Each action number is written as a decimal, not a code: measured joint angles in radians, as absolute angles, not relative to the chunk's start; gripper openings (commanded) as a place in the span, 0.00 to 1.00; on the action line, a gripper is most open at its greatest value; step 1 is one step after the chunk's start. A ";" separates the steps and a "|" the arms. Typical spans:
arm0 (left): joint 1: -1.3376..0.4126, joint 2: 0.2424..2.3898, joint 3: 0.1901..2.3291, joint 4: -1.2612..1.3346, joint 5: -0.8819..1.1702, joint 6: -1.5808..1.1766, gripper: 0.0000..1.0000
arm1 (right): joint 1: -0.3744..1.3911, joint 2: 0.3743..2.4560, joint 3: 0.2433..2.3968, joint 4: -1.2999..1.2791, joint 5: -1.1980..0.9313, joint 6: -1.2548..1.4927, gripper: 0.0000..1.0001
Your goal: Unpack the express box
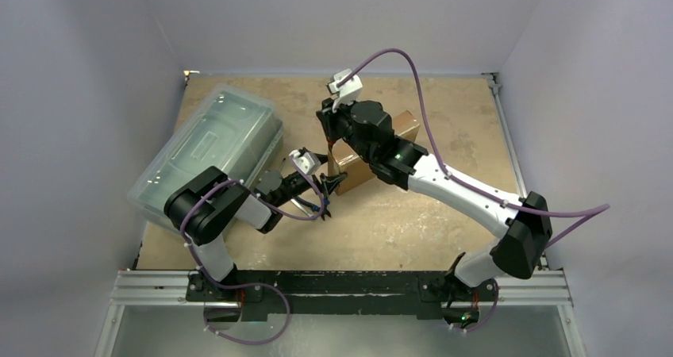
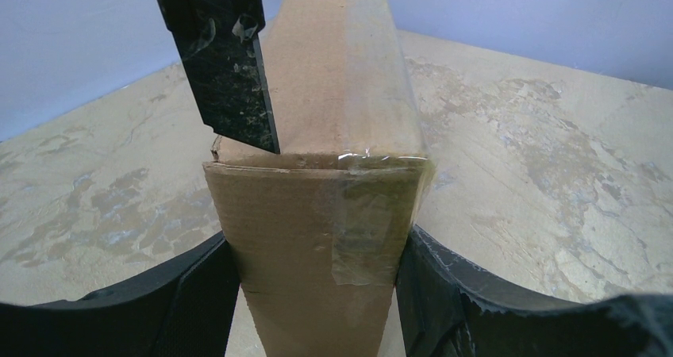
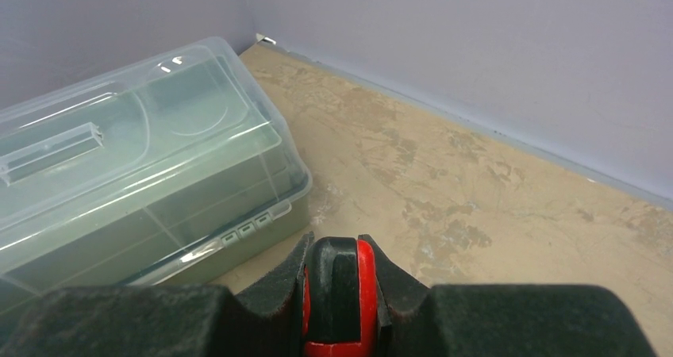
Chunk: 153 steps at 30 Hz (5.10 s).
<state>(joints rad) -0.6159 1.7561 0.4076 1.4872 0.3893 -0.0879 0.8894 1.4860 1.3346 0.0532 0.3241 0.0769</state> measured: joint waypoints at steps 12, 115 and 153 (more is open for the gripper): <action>-0.616 1.756 0.408 1.487 0.389 -0.090 0.38 | 0.896 1.477 1.333 0.054 0.317 0.107 0.00; -0.619 1.756 0.408 1.486 0.390 -0.108 0.26 | 1.118 1.449 1.342 -0.223 0.769 0.181 0.00; -0.643 1.756 0.408 1.486 0.439 -0.081 0.24 | 1.255 1.122 0.780 0.393 0.812 -0.052 0.00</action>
<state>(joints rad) -0.6430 1.7561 0.4076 1.4864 0.4389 -0.0814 1.2552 1.1221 0.7803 0.3935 0.8116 -0.0521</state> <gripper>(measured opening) 0.627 0.241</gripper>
